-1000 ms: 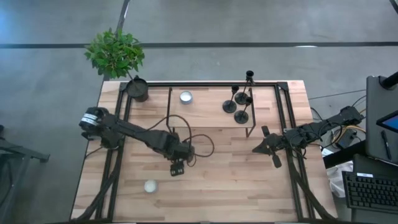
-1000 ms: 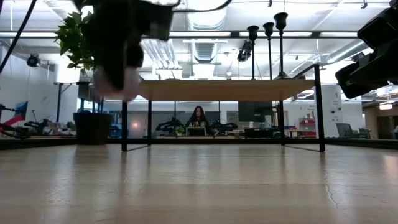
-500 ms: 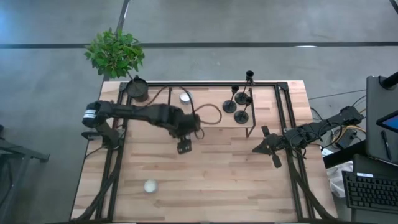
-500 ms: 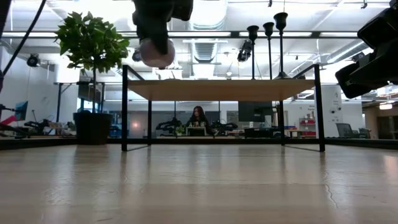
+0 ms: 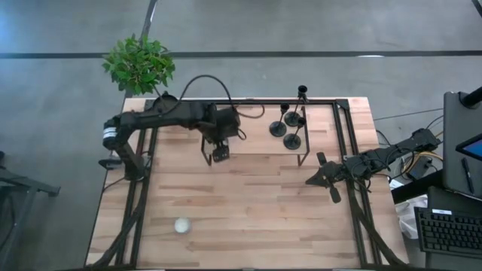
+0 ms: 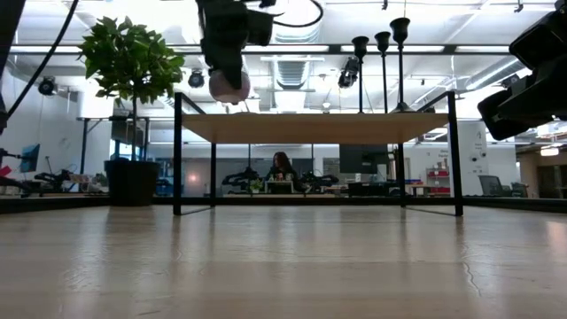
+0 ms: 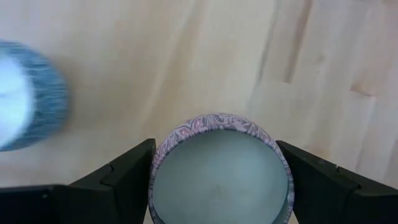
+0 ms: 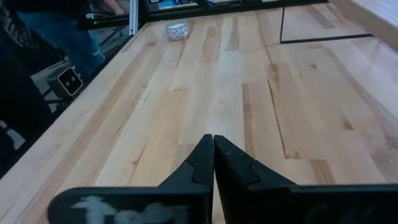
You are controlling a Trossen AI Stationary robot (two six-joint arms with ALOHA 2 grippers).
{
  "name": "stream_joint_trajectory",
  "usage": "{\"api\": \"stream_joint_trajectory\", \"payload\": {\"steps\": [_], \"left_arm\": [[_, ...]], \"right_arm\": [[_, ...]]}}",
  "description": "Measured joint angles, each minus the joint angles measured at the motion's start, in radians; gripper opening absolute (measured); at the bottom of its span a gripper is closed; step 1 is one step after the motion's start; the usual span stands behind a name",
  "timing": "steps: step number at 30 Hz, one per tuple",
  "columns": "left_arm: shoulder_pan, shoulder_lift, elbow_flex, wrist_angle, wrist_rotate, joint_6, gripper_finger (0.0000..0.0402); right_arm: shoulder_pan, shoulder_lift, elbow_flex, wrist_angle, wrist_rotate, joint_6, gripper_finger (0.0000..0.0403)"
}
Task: Pick & Place candle stick holders
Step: Put the pink scented candle on the shelf
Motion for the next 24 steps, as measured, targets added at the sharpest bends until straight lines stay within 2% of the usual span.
{"api": "stream_joint_trajectory", "payload": {"steps": [9, 24], "left_arm": [[0.116, 0.0, 0.005, -0.013, 0.022, 0.156, 0.0294], [0.211, 0.002, 0.002, -0.002, 0.048, 0.28, 0.0294]], "right_arm": [[0.0, 0.0, 0.0, 0.0, 0.0, 0.0, 0.0008], [0.0, 0.0, 0.0, 0.0, 0.0, 0.0, 0.0008]]}}
